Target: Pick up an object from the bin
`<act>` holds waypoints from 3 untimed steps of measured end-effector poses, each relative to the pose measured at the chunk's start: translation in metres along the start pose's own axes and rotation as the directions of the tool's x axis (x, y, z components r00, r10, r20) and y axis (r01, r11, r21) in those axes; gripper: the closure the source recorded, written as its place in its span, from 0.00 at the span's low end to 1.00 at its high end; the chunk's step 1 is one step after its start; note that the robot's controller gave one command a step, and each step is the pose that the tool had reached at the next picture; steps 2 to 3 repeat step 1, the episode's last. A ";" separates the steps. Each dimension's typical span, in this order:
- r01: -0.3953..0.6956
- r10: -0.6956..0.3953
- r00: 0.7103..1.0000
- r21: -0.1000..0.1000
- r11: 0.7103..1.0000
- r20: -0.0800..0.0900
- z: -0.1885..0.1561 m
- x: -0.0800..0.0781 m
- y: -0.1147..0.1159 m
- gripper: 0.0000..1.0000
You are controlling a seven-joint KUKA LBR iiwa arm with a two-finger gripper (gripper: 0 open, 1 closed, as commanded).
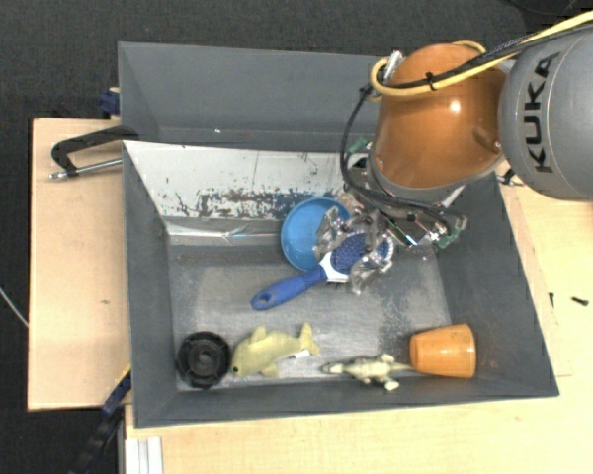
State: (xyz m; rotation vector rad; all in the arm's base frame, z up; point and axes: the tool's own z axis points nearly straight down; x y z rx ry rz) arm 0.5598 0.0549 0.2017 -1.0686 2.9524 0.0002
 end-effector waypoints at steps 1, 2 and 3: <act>0.001 -0.001 1.000 -0.001 1.000 0.001 0.000 -0.001 0.001 1.00; 0.001 -0.001 1.000 -0.001 1.000 0.001 0.000 -0.001 0.001 1.00; 0.001 -0.001 1.000 -0.001 1.000 0.001 0.000 -0.001 0.001 1.00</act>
Offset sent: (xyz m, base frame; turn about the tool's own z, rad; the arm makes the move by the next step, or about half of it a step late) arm 0.0000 0.0000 0.0000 0.0000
